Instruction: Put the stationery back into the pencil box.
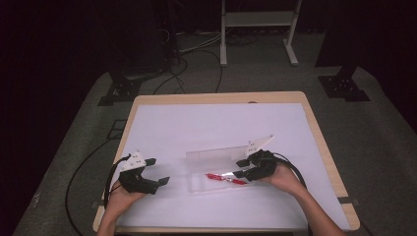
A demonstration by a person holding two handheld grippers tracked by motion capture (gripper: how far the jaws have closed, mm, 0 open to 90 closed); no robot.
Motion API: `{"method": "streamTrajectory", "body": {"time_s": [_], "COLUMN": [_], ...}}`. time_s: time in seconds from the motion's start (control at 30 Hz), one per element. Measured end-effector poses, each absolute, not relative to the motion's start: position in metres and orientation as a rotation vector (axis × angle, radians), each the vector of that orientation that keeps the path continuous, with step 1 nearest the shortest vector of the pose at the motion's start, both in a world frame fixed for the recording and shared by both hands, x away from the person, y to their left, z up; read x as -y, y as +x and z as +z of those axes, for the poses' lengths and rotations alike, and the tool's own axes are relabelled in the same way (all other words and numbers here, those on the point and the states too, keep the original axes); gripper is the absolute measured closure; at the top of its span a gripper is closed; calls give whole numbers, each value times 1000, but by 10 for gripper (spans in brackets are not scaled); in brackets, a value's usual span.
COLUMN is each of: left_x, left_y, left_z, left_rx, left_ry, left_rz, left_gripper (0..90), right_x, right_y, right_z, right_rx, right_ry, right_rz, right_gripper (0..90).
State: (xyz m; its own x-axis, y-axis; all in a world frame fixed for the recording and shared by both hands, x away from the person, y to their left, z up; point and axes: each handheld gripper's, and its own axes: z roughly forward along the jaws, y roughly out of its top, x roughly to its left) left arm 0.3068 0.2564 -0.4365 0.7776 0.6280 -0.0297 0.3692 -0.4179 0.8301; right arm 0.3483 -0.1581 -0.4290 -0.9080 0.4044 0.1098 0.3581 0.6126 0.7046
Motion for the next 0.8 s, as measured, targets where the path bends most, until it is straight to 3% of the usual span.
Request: {"method": "streamTrajectory", "body": {"time_s": [0.3, 0.8], "left_x": [-257, -258], "left_y": [305, 305], "left_z": [-436, -435], "left_rx": [-733, -737], "left_ry": [2051, 2050], "left_rz": [366, 367], "left_gripper": [102, 102], "right_x": [175, 198], "right_y": [341, 334], "right_z": [-425, -429], "right_rx": [-2724, -2681], "right_ry": [710, 774], "right_rz": [1210, 1208], "right_gripper": [428, 379]}}
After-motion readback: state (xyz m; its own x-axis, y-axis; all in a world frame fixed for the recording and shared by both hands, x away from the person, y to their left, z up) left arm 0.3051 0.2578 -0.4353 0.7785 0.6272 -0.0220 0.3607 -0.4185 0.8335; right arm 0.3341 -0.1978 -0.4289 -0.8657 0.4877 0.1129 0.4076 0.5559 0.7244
